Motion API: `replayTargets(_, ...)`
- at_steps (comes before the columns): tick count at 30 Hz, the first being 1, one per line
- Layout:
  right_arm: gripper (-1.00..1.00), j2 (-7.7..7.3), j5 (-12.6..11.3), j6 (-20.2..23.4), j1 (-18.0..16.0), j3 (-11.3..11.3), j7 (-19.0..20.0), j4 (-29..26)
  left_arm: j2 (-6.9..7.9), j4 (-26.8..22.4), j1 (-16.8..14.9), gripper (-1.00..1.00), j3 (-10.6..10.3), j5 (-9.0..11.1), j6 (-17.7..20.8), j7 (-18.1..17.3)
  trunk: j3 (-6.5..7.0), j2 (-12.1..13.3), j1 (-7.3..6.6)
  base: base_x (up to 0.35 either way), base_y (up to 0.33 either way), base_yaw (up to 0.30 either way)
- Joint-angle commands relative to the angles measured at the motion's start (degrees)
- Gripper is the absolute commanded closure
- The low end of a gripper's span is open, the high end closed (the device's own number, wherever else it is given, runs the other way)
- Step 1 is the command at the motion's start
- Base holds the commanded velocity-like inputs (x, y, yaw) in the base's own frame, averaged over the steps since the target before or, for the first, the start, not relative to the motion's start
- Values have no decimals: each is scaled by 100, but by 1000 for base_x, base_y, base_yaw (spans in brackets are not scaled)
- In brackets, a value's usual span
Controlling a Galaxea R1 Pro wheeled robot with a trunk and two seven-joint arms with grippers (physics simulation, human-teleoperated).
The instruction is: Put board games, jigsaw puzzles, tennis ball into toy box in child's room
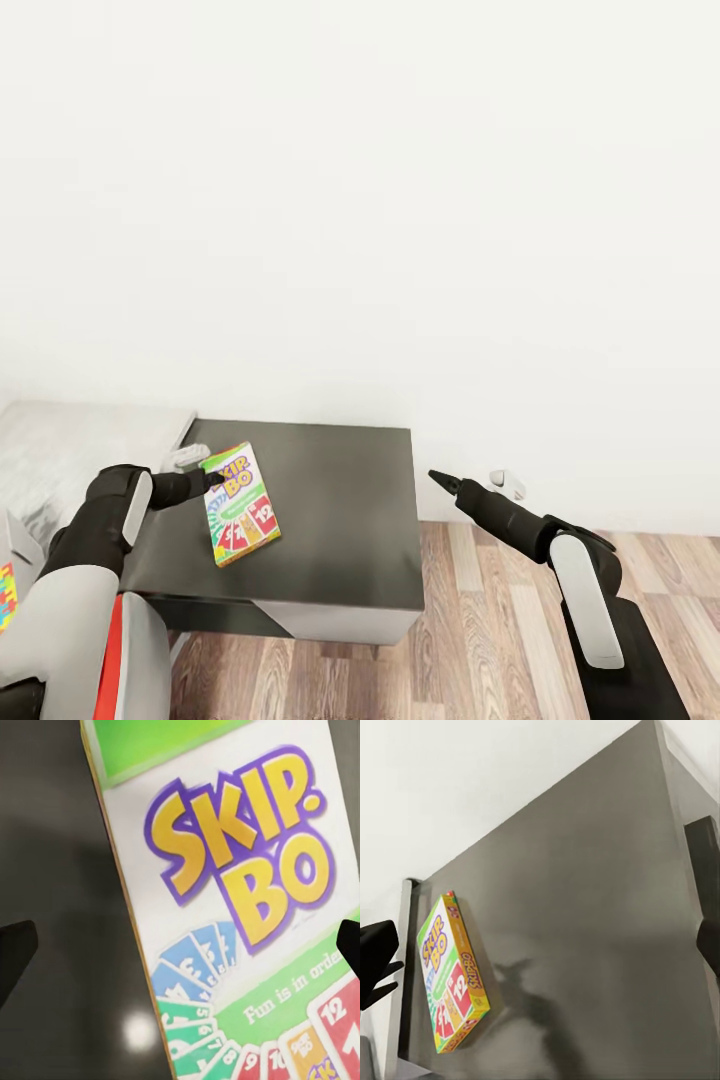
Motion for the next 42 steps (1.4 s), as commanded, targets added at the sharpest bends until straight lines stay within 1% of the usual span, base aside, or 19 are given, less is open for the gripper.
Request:
replayTargets(1,-100,7,46,37,-5,-18,55,-2,-1,-3,-5,-100,11,11,29,-22,-19,-11,3,0,0,0)
replayTargets(16,-100,1,39,40,-5,-32,61,-2,1,-3,-5,-100,12,25,27,-191,-156,-11,3,0,0,0)
replayTargets(28,-100,-5,45,45,-5,-65,68,6,-2,-3,-5,-100,10,25,27,-204,-267,-11,3,0,0,0)
replayTargets(30,-100,-10,44,48,-5,-109,94,10,-2,-3,-5,-100,10,25,27,-204,-285,-11,3,0,0,0)
replayTargets(32,-100,-10,40,50,-5,-226,192,16,0,-3,-5,-100,12,25,27,-204,-304,-11,3,0,0,0)
replayTargets(33,-100,-10,39,52,-5,-347,306,24,1,-3,-5,-100,11,25,27,-204,-313,-11,3,0,0,0)
replayTargets(34,-100,-11,39,54,-5,-416,376,29,1,-3,-5,-100,11,25,27,-204,-322,-11,3,0,0,0)
replayTargets(36,-100,-16,38,60,-5,-723,704,122,1,-3,-4,-100,11,25,27,-204,-340,-11,3,0,0,0)
replayTargets(37,-100,-16,38,60,-5,-800,793,160,0,-3,-4,-100,11,25,27,-204,-350,-11,3,0,0,0)
replayTargets(38,-100,-17,41,61,-5,-941,972,245,0,-3,-5,-100,10,25,27,-204,-359,-11,3,0,0,0)
replayTargets(41,-100,-18,61,63,-5,-1184,1322,464,1,-3,-4,-100,10,25,27,-204,-386,-11,3,0,0,0)
replayTargets(42,-100,-18,68,63,-5,-1232,1397,527,2,-3,-4,-100,10,25,27,-206,-396,-11,3,0,0,0)
